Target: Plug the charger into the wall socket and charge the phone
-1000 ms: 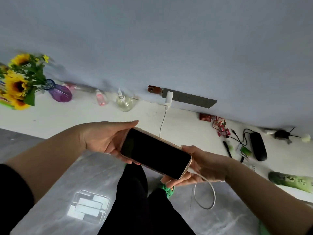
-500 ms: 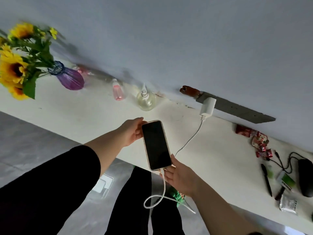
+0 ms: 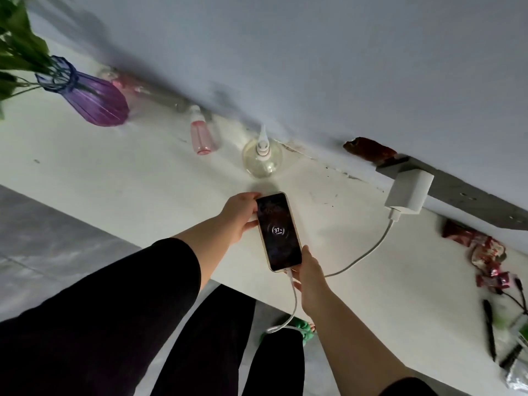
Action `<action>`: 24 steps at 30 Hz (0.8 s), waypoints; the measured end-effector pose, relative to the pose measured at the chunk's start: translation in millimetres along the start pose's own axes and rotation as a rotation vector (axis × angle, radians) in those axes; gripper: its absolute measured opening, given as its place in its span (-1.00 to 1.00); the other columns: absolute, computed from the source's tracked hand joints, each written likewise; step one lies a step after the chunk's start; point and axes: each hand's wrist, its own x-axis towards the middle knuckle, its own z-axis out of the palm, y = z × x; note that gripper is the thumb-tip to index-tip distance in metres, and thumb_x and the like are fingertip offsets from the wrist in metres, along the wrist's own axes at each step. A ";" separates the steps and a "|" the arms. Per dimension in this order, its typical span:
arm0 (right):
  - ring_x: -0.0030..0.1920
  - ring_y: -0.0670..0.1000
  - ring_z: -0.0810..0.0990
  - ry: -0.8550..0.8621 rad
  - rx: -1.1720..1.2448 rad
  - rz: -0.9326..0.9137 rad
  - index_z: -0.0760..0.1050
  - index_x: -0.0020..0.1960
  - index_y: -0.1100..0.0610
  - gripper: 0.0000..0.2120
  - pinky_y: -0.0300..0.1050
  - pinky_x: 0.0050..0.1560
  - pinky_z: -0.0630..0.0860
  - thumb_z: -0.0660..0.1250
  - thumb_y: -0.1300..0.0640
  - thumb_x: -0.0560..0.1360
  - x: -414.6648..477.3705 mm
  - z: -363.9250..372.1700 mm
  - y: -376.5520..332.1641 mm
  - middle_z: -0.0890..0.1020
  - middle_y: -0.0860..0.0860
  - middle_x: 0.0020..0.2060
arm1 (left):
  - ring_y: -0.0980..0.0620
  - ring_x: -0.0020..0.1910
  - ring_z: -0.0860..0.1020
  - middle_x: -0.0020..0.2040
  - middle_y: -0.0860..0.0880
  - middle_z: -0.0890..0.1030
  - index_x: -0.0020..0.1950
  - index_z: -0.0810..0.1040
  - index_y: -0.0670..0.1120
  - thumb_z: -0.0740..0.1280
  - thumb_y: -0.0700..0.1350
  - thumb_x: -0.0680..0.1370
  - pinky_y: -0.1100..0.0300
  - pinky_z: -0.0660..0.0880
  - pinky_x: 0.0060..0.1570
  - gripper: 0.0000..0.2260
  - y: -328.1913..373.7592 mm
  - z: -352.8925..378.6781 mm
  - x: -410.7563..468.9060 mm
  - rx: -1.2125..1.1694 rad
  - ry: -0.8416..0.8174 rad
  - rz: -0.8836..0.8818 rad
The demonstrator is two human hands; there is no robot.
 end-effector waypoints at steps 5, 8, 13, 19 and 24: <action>-0.13 0.06 0.55 0.111 0.065 -0.059 0.50 -0.13 0.12 -0.63 0.03 0.08 0.44 0.03 -0.06 0.60 12.4 2.2 1.5 0.62 0.11 -0.13 | 0.07 -0.14 0.54 0.06 -0.05 0.56 0.33 0.47 -0.07 0.11 -0.38 0.49 0.10 0.54 -0.01 -0.53 -2.1 6.7 8.1 0.048 0.040 0.054; -0.18 0.07 0.53 0.193 0.105 -0.090 0.50 -0.20 0.13 -0.65 0.00 0.04 0.45 0.07 0.00 0.59 13.2 1.1 2.3 0.61 0.09 -0.25 | -0.03 0.07 0.55 0.20 -0.07 0.56 0.34 0.46 -0.07 0.10 -0.36 0.48 0.05 0.54 0.14 -0.53 -6.1 9.3 8.8 0.042 0.069 0.077; -0.06 0.10 0.54 0.220 0.114 -0.131 0.47 -0.16 0.12 -0.73 0.02 0.07 0.46 0.06 0.10 0.60 5.7 6.1 -0.6 0.60 0.08 -0.16 | -0.08 0.21 0.52 0.27 -0.06 0.54 0.35 0.46 -0.03 0.11 -0.33 0.46 -0.02 0.47 0.29 -0.50 -8.5 5.7 6.3 0.096 0.131 0.097; -0.06 0.08 0.50 0.171 0.137 -0.086 0.45 -0.22 0.07 -0.74 0.05 0.15 0.44 0.08 0.10 0.58 1.7 4.8 -1.3 0.56 0.06 -0.17 | -0.09 0.09 0.55 0.08 -0.03 0.58 0.27 0.53 -0.01 0.13 -0.33 0.46 0.02 0.49 0.25 -0.55 -11.1 3.7 -3.3 0.116 0.120 0.108; -0.23 0.04 0.36 0.079 -0.042 -0.124 0.42 -0.02 0.08 -0.91 -0.09 -0.18 0.33 0.16 0.17 0.53 -15.6 -1.9 -8.0 0.40 0.04 -0.23 | -0.01 -0.29 0.34 -0.30 0.00 0.39 -0.24 0.45 -0.07 0.12 -0.30 0.43 0.13 0.38 -0.20 -0.81 -4.3 5.8 -25.7 0.305 0.102 0.158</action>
